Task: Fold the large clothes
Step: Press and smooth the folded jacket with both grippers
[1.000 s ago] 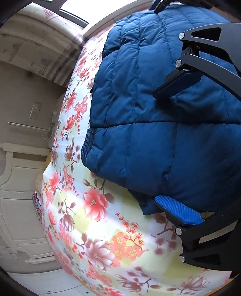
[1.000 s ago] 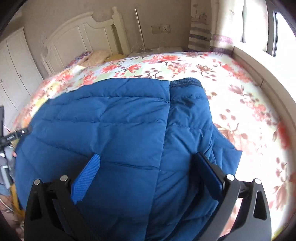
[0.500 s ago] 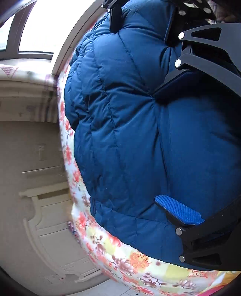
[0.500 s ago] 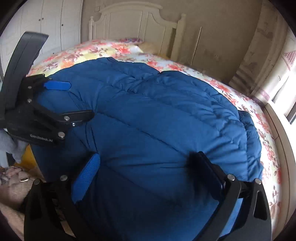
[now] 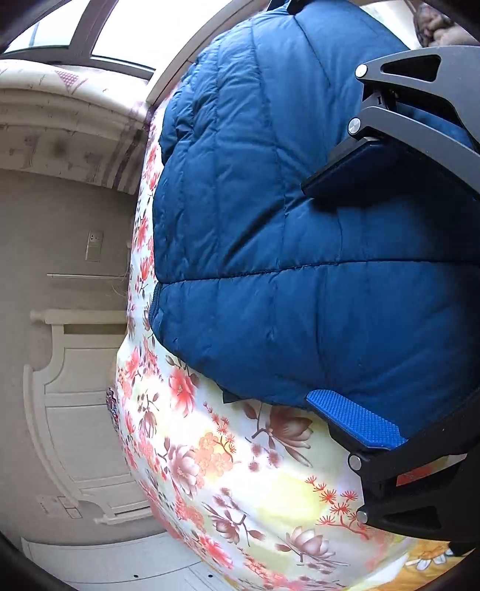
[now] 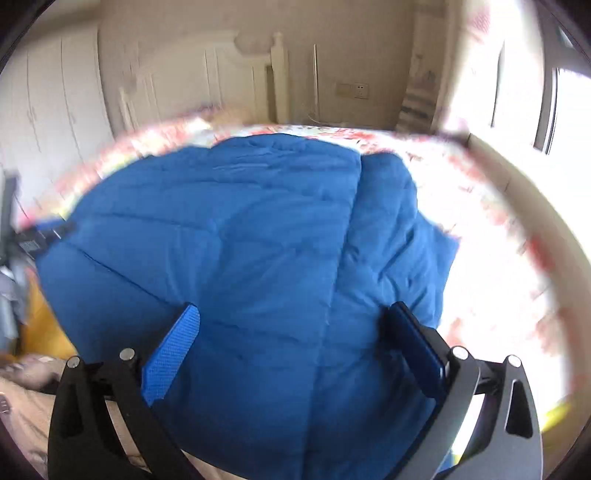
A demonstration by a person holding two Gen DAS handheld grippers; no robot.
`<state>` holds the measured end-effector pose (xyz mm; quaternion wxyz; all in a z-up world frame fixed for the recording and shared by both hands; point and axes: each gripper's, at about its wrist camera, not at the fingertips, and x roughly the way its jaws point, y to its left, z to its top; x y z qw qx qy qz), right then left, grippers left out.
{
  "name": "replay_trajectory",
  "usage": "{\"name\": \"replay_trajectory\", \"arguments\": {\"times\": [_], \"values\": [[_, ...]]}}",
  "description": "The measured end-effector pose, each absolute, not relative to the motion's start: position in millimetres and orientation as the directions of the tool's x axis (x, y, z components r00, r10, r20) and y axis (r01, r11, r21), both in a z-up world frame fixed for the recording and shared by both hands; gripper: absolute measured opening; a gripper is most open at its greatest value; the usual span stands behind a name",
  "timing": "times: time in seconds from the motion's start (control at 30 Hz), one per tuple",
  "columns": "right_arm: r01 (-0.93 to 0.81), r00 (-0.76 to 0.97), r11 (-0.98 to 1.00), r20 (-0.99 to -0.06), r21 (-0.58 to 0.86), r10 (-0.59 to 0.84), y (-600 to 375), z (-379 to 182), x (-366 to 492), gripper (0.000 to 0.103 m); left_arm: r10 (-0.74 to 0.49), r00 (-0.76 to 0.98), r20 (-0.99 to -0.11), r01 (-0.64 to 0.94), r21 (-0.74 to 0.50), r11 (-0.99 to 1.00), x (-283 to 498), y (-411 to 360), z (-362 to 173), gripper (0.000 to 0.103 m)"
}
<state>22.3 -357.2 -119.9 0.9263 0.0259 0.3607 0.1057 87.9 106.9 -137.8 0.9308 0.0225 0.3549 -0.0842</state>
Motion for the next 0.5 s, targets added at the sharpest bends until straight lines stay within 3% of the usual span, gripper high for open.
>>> {"name": "replay_trajectory", "arguments": {"times": [0.2,0.3,0.4,0.5], "values": [[-0.135,0.697,0.987,-0.700,0.082,0.153,-353,-109,23,0.100,-0.119,0.719,-0.685,0.166,0.003,0.986,96,104,-138,0.099],[-0.105,0.761,0.994,-0.642,0.022,0.095,-340,-93,13,0.097,-0.119,0.723,-0.681,0.166,0.004,0.986,90,106,-139,0.099],[-0.166,0.802,0.986,-0.582,0.004,0.137,-331,-86,-9,0.097,-0.118,0.722,-0.682,0.166,0.005,0.986,89,105,-139,0.099],[-0.185,0.745,0.983,-0.650,0.018,0.152,-334,-116,-4,0.099,-0.119,0.725,-0.678,0.165,0.003,0.986,88,104,-139,0.099]]}}
